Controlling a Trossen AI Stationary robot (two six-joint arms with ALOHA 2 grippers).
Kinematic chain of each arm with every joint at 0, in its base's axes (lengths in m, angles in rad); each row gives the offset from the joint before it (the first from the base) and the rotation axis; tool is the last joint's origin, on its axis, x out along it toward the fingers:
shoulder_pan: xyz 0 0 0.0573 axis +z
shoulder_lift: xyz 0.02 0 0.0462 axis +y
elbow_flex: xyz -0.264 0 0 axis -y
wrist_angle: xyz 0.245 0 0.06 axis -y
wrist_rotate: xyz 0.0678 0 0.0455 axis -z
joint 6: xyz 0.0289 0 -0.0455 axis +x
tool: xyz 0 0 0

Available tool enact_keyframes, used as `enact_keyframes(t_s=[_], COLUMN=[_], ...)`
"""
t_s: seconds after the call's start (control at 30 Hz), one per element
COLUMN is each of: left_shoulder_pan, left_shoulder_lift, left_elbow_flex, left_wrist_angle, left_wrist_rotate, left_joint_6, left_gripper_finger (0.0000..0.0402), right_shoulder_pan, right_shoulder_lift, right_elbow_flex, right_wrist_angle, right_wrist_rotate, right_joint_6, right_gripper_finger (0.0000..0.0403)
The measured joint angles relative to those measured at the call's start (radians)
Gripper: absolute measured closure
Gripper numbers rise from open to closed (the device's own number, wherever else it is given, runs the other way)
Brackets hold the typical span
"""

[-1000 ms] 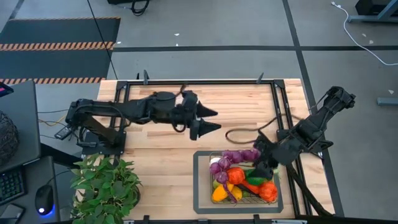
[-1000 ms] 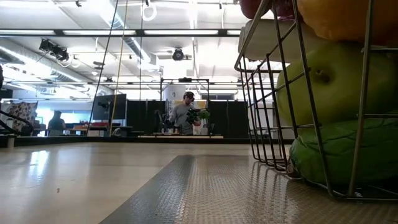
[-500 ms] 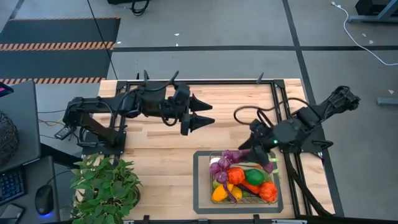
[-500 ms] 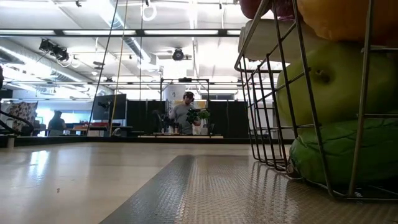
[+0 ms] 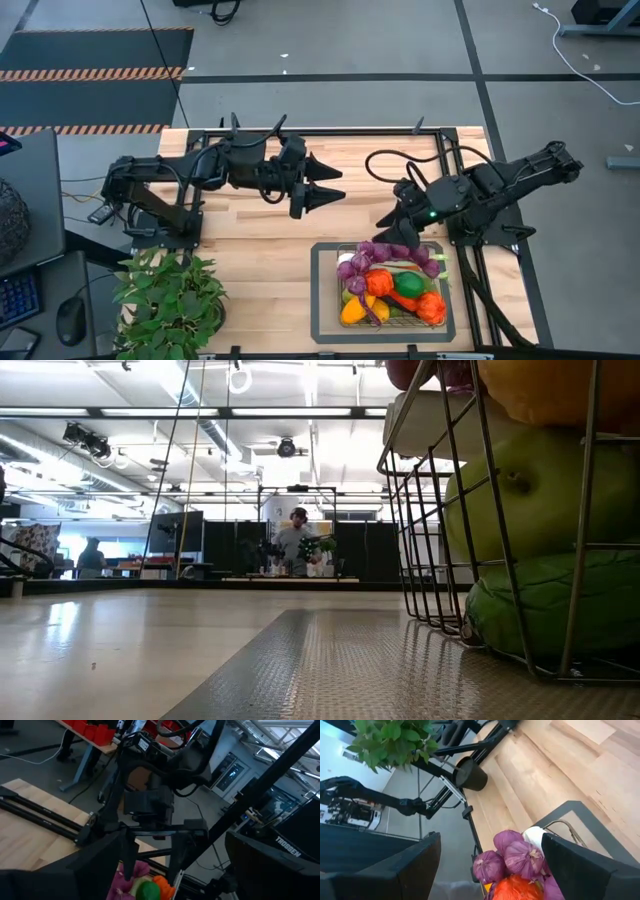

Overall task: Build produce basket
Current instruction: Return to Home Position

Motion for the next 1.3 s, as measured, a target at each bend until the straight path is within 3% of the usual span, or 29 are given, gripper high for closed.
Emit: enact_keyframes(t_s=[0.17, 0.3, 0.47, 0.6, 0.83, 1.17, 1.3], left_shoulder_pan=[0.004, -0.026, -0.026, -0.024, -0.022, -0.024, -0.038], left_shoulder_lift=[0.0, -0.004, -0.01, -0.007, -0.048, -0.23, -0.351], left_elbow_flex=[0.0, 0.0, 0.001, -0.001, -0.002, -0.011, -0.196], left_wrist_angle=[0.0, 0.096, 0.247, 0.193, 0.186, 0.004, 0.069], left_wrist_rotate=[-0.041, -0.231, -0.228, -0.211, -0.151, -0.15, -0.192], left_joint_6=[0.009, 0.114, 0.166, 0.164, 0.198, 0.302, 0.295], left_gripper_finger=[0.0056, 0.0084, 0.0137, 0.0209, 0.0383, 0.0396, 0.0398], right_shoulder_pan=[-0.007, 0.0, 0.031, 0.056, 0.079, 0.095, 0.094], right_shoulder_lift=[0.0, 0.0, 0.0, 0.0, 0.0, 0.0, 0.0], right_elbow_flex=[0.0, 0.0, 0.0, 0.0, 0.0, 0.0, 0.0], right_wrist_angle=[0.02, 0.04, 0.035, 0.024, -0.025, -0.084, -0.099], right_wrist_rotate=[0.032, 0.057, 0.087, 0.131, 0.16, 0.16, 0.16], right_joint_6=[0.002, 0.013, 0.034, 0.036, 0.04, 0.048, 0.046], right_gripper_finger=[0.0054, 0.0054, 0.0054, 0.0054, 0.0054, 0.0054, 0.0054])
